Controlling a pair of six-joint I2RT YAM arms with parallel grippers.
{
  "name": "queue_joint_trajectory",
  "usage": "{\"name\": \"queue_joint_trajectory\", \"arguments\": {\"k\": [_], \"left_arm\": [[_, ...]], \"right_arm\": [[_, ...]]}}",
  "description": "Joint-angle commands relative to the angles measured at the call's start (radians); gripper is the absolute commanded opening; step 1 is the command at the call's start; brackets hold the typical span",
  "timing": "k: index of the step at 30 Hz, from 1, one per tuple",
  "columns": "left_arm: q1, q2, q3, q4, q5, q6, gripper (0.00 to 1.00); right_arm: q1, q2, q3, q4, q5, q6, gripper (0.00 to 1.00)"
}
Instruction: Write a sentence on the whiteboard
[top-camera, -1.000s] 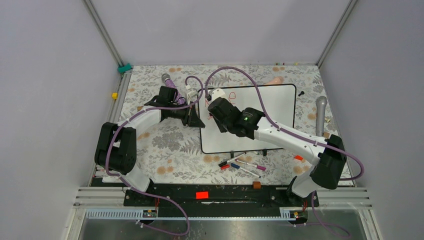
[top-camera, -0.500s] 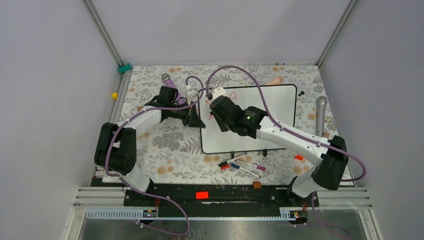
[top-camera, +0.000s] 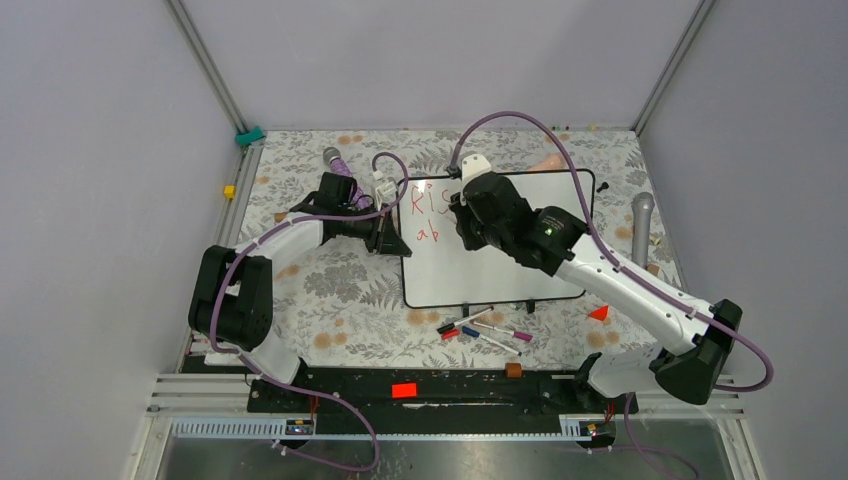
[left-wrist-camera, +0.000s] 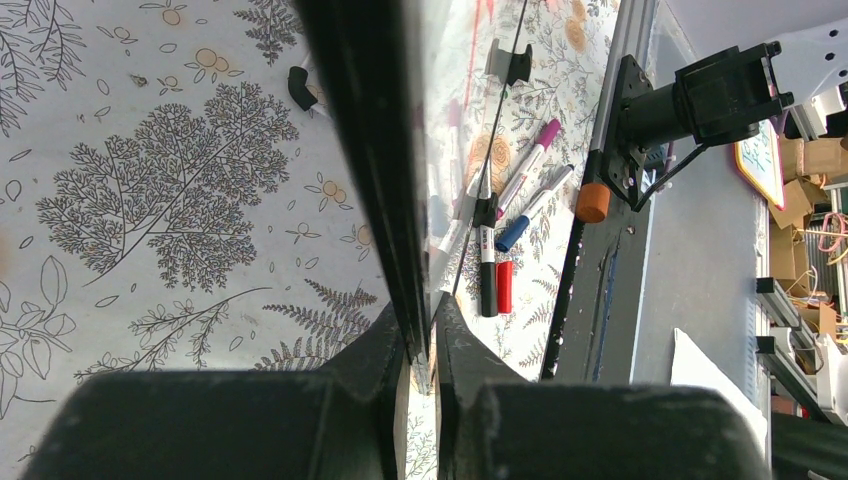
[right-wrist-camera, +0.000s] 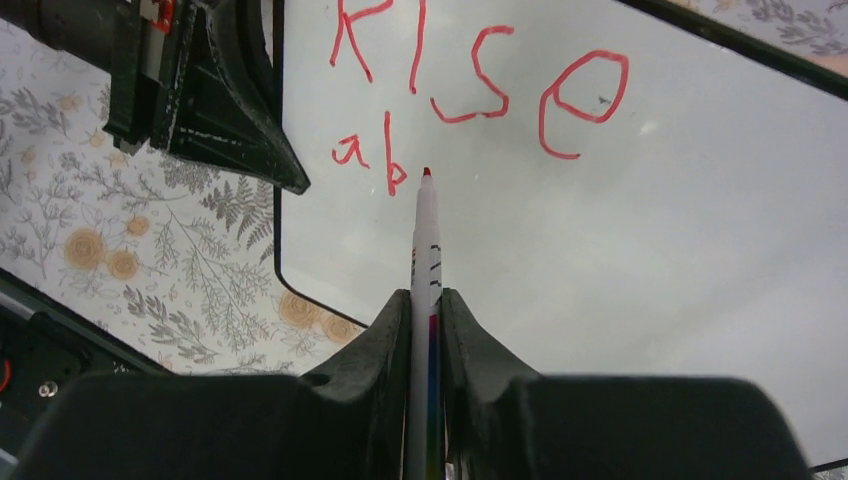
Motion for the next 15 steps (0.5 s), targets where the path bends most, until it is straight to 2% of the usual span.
{"name": "queue_joint_trajectory", "arguments": {"k": [1,11,15], "left_arm": [[-0.029,-0.014,-0.031,-0.05,-0.143,0.091,0.0],[-0.021,-0.049,-0.051,-0.059,-0.144,0.105,0.0],[-0.02,-0.052,-0.049,-0.065,-0.147,0.113,0.0]], "right_arm": [[-0.002,-0.062,-0.021,-0.047,-0.037,-0.009,0.0],[-0.014,-0.159,-0.116,-0.074,-0.098,0.058,0.0],[-0.014,-0.206,-0.17,-0.045,-0.068,0.052,0.0]]}}
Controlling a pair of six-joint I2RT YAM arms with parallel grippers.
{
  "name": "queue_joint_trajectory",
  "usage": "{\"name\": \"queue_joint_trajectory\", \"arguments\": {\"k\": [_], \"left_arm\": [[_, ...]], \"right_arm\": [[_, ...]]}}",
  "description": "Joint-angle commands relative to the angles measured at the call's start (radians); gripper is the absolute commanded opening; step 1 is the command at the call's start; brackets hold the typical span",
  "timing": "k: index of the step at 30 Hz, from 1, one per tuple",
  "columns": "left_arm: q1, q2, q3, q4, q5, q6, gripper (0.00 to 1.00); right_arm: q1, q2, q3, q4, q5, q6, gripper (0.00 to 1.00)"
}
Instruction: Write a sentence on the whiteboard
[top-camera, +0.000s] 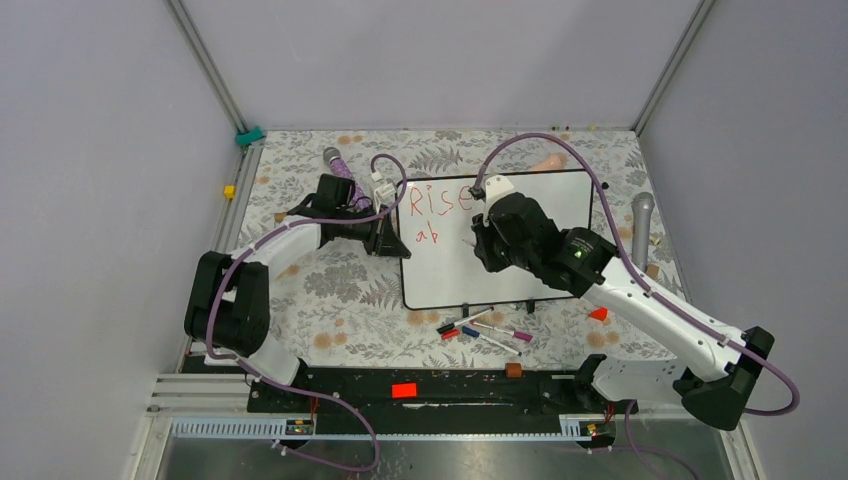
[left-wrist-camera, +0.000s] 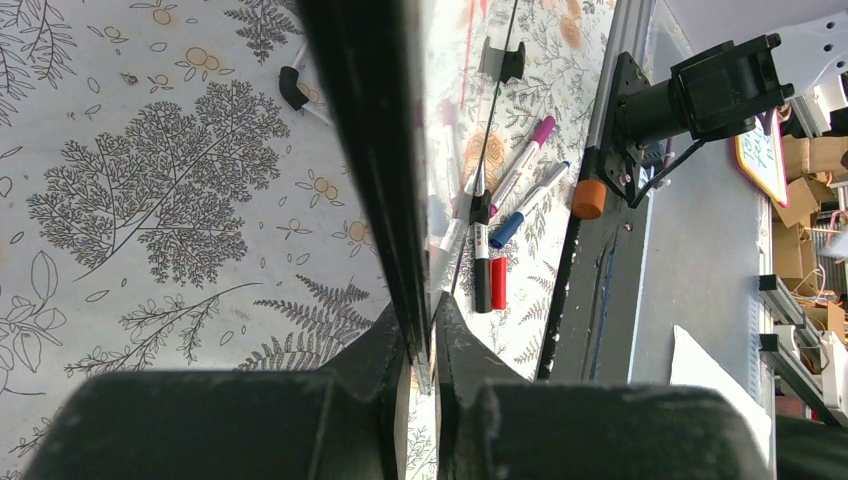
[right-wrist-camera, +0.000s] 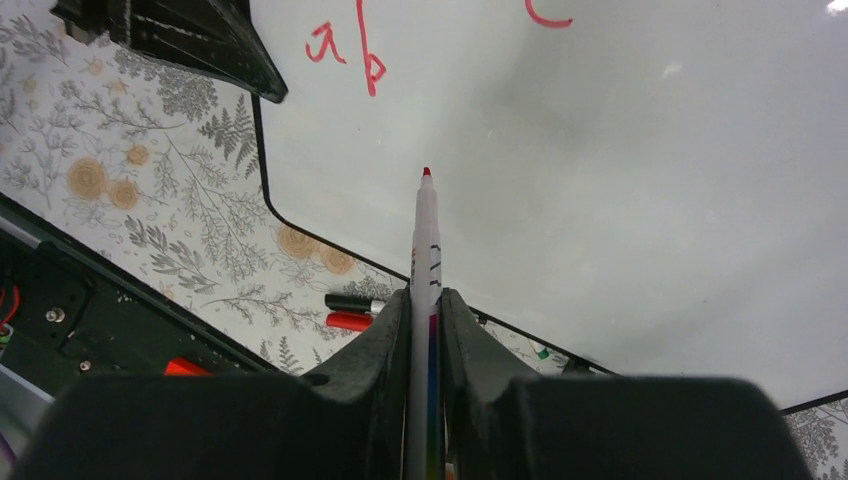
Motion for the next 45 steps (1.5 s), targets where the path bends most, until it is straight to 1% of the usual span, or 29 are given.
{"name": "queue_joint_trajectory", "arguments": {"k": [1,5,10,14,17,19,28,34,45], "left_arm": [[-0.018,-0.017,-0.025,-0.065,-0.142,0.11,0.0],[-0.018,0.0,-0.016,-0.058,-0.11,0.101,0.0],[-0.018,-0.004,-0.03,-0.021,-0.095,0.067,0.0],[-0.018,0.002,-0.031,-0.03,-0.101,0.068,0.0],[-0.017,0.004,-0.038,-0.007,-0.11,0.058,0.0],[-0.015,0.017,-0.023,-0.021,-0.109,0.066,0.0],[0.002,0.021,-0.022,-0.051,-0.103,0.08,0.0],[0.003,0.017,-0.025,-0.063,-0.115,0.087,0.0],[0.004,0.026,-0.028,-0.059,-0.104,0.083,0.0]], "right_arm": [[-0.006,-0.047,-0.037,0.01,0.014,0.018,0.0],[-0.006,-0.049,-0.043,0.007,0.044,0.033,0.0],[-0.006,0.003,-0.012,0.005,0.092,0.063,0.0],[-0.006,0.059,0.022,0.02,0.063,0.095,0.0],[-0.006,0.101,0.054,0.029,0.073,0.116,0.0],[-0.006,0.124,0.064,0.047,0.067,0.119,0.0],[0.003,0.195,0.101,0.095,0.042,0.085,0.0],[0.02,0.221,0.088,0.129,0.129,0.059,0.0],[0.02,0.262,0.132,0.129,0.111,0.047,0.0]]}}
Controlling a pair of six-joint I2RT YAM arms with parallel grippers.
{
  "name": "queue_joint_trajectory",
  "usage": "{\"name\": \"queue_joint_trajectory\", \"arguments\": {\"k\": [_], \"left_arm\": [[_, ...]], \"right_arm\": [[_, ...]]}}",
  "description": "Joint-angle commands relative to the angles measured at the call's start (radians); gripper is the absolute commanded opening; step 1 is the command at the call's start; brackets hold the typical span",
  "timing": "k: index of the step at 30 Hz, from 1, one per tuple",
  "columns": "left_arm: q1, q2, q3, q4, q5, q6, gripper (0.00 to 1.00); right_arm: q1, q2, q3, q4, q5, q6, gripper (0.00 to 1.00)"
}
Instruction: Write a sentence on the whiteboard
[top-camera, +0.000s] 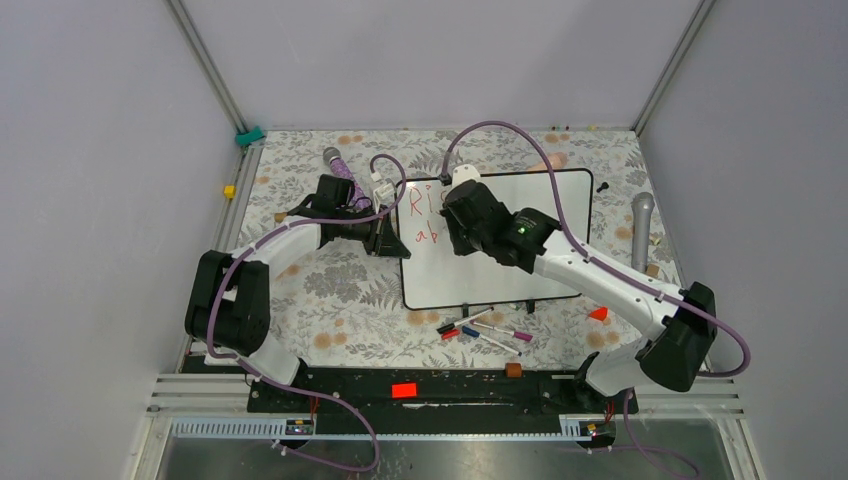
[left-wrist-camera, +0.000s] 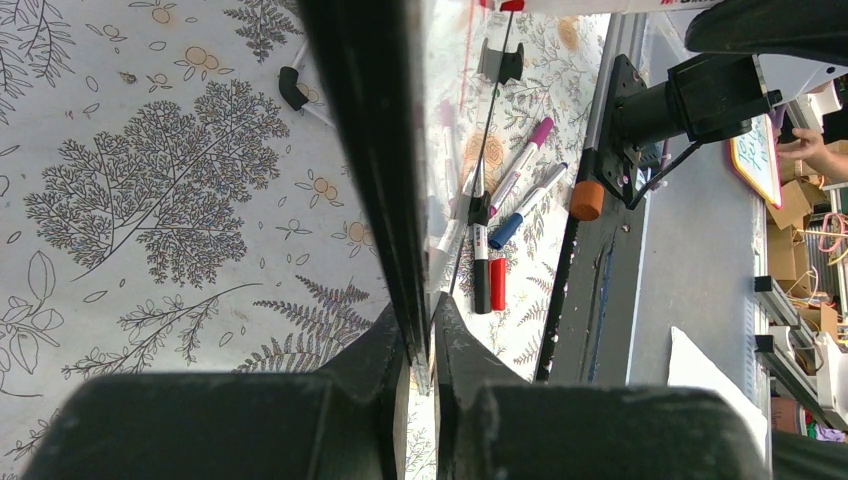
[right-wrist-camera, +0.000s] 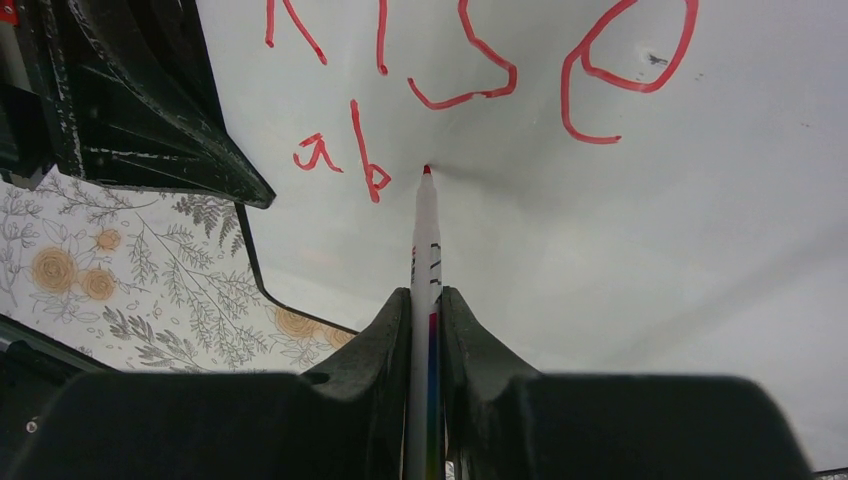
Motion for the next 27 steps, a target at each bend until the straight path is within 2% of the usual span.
{"name": "queue_joint_trajectory", "arguments": {"k": [1,8,27], "left_arm": [[-0.002,0.028,-0.018,-0.07,-0.11,0.091,0.0],[-0.001,0.041,-0.013,-0.07,-0.104,0.091,0.0],[-0.002,0.046,-0.007,-0.079,-0.111,0.097,0.0]], "right_arm": [[0.009,0.014,0.065,0.025,0.028,-0.015,0.0],[0.009,0.035,0.082,0.002,0.048,-0.017,0.0],[0.009,0.006,0.021,0.001,-0.021,-0.003,0.0]]}}
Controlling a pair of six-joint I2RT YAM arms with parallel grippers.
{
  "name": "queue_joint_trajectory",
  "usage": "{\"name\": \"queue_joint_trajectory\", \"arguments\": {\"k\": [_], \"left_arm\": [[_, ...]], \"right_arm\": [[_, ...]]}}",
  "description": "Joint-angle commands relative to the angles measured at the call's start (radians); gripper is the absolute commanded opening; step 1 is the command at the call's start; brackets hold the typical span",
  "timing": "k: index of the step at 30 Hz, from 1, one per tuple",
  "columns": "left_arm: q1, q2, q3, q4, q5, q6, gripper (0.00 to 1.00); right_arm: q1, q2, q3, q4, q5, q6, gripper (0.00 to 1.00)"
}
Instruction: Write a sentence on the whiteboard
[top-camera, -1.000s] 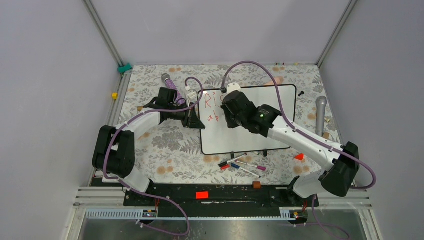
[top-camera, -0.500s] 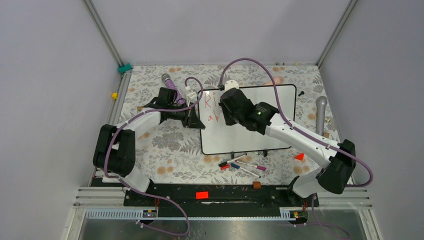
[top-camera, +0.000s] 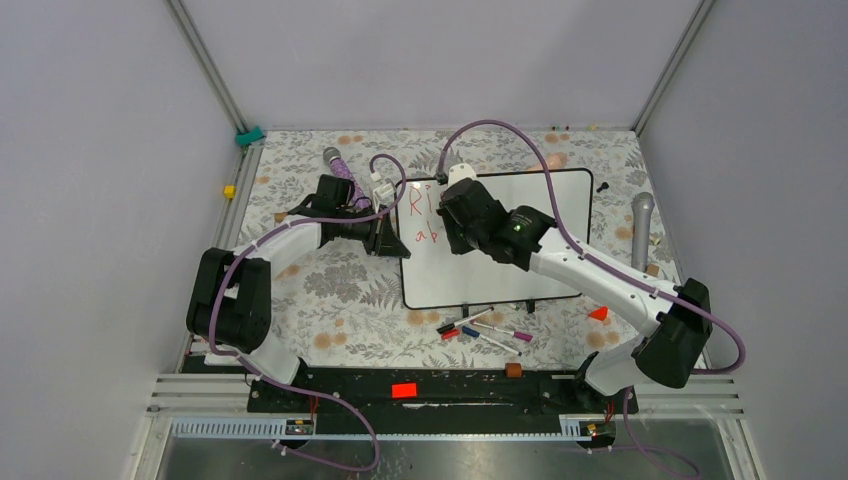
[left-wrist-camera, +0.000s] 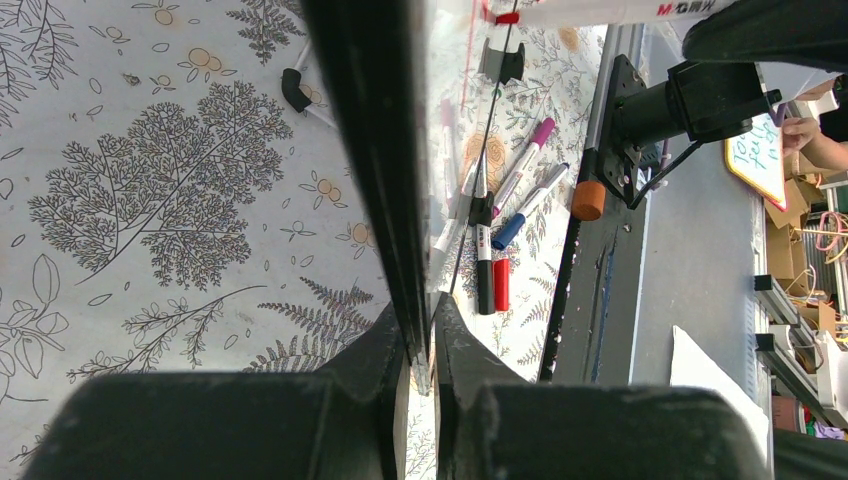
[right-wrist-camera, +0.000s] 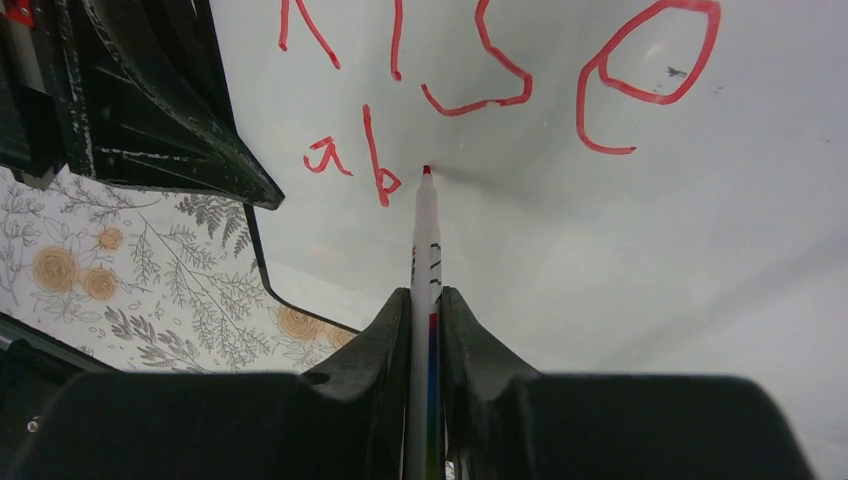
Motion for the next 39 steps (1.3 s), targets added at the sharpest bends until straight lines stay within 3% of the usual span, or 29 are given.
{"name": "queue_joint_trajectory", "arguments": {"k": [1,13,22,39], "left_arm": [[-0.007,0.029,-0.009,-0.087,-0.125,0.089,0.0],[-0.007,0.026,-0.012,-0.088,-0.126,0.089,0.0],[-0.008,0.023,-0.014,-0.088,-0.127,0.09,0.0],[-0.007,0.023,-0.011,-0.088,-0.132,0.092,0.0]], "right_arm": [[0.009,-0.028,-0.012,0.002,-0.016,0.005,0.0],[0.009,0.017,0.03,-0.041,0.049,-0.006,0.0],[0.009,0.055,0.065,-0.033,0.012,-0.007,0.0],[0.009,0.006,-0.028,-0.068,0.028,0.005,0.0]]}}
